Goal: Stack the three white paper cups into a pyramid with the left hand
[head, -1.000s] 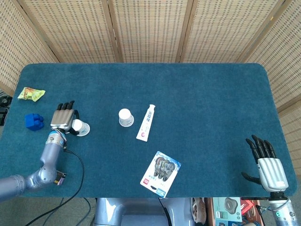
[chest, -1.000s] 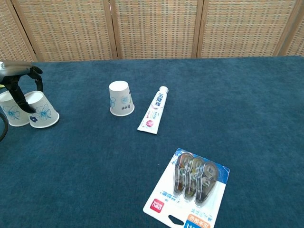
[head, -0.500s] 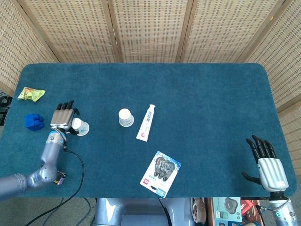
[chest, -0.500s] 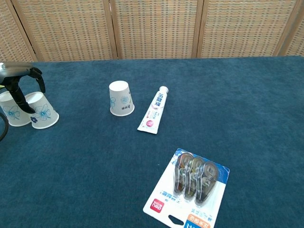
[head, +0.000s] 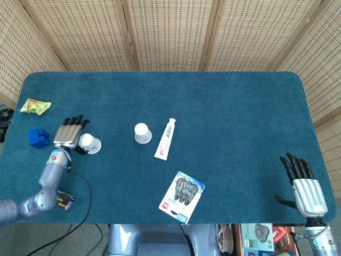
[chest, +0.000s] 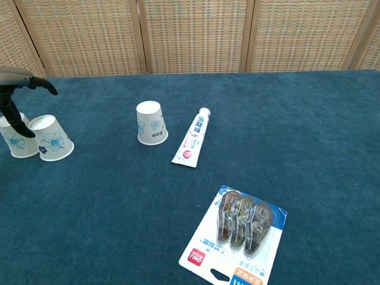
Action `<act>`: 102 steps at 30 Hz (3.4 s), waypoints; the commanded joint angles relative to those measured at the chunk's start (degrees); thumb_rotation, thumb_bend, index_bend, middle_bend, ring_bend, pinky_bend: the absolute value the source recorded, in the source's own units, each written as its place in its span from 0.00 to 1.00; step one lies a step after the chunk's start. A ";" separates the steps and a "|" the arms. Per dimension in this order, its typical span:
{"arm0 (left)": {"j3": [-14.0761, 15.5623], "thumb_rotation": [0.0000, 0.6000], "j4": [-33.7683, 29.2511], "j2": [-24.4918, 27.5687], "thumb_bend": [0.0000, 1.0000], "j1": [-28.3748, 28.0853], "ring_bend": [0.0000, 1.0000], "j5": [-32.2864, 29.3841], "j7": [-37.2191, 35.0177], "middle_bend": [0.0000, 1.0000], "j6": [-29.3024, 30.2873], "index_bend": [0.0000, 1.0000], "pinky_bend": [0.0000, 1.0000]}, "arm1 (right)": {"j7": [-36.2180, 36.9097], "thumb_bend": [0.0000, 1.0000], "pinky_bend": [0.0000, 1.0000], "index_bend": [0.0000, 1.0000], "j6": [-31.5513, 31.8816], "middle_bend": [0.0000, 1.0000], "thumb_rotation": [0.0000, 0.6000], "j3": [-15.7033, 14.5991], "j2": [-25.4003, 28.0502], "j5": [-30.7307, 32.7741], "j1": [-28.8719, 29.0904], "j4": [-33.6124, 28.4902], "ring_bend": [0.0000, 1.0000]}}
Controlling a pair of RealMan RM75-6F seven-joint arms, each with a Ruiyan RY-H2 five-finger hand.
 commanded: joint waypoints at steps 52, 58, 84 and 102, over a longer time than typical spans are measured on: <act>-6.34 1.00 20.36 -24.30 0.16 -23.53 0.00 -13.48 13.04 0.00 2.87 0.23 0.00 | 10.07 0.00 0.00 0.00 -3.24 0.00 1.00 0.63 1.82 2.25 0.97 2.37 0.00; -6.23 1.00 23.93 -26.84 0.16 -24.15 0.00 -14.46 14.02 0.00 1.33 0.28 0.00 | 10.88 0.00 0.00 0.00 -3.45 0.00 1.00 0.83 1.95 2.60 1.07 2.77 0.00; -6.49 1.00 20.22 -24.59 0.16 -20.94 0.00 -9.88 12.71 0.00 3.05 0.47 0.00 | 11.26 0.00 0.00 0.00 -3.05 0.00 1.00 1.08 2.37 3.08 0.79 2.41 0.00; -6.25 1.00 -7.38 4.92 0.16 -10.34 0.00 -6.56 6.70 0.00 8.54 0.47 0.00 | 7.37 0.00 0.00 0.00 -1.77 0.00 1.00 0.63 2.04 1.74 0.48 0.90 0.00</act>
